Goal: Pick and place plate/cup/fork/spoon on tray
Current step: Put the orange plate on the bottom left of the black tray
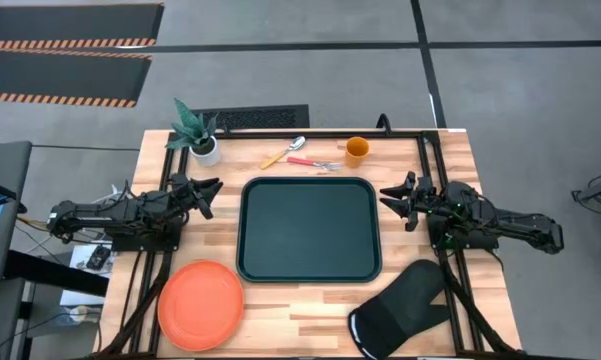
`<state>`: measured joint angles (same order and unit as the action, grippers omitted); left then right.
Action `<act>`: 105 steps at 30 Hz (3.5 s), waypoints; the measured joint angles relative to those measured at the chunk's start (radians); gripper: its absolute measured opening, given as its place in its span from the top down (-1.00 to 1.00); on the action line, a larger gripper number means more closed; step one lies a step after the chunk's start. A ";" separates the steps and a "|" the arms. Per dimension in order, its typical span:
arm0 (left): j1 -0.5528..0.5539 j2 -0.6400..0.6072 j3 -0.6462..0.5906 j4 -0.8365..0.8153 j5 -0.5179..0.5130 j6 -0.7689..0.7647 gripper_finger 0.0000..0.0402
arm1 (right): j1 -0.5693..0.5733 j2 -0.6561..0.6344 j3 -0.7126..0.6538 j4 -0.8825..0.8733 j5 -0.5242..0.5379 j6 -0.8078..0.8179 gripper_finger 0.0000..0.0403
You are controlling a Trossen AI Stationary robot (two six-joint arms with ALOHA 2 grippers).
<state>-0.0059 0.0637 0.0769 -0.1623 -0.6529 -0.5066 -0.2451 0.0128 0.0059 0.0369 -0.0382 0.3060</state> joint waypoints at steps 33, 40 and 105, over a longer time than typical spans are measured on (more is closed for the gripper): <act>0.000 0.021 -0.002 0.407 0.125 -0.411 0.14 | 0.001 0.000 0.000 0.031 0.038 0.576 0.16; 0.000 0.102 0.000 0.668 0.235 -0.386 -0.18 | 0.000 -0.001 0.007 0.269 0.128 0.561 0.16; -0.304 0.899 0.278 -0.542 0.929 -0.262 0.02 | 0.154 0.975 0.504 0.370 -0.096 0.330 -0.24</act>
<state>-0.3099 0.9623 0.3553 -0.7039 0.2758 -0.7686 -0.0906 0.9874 0.5098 0.4072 -0.1345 0.6360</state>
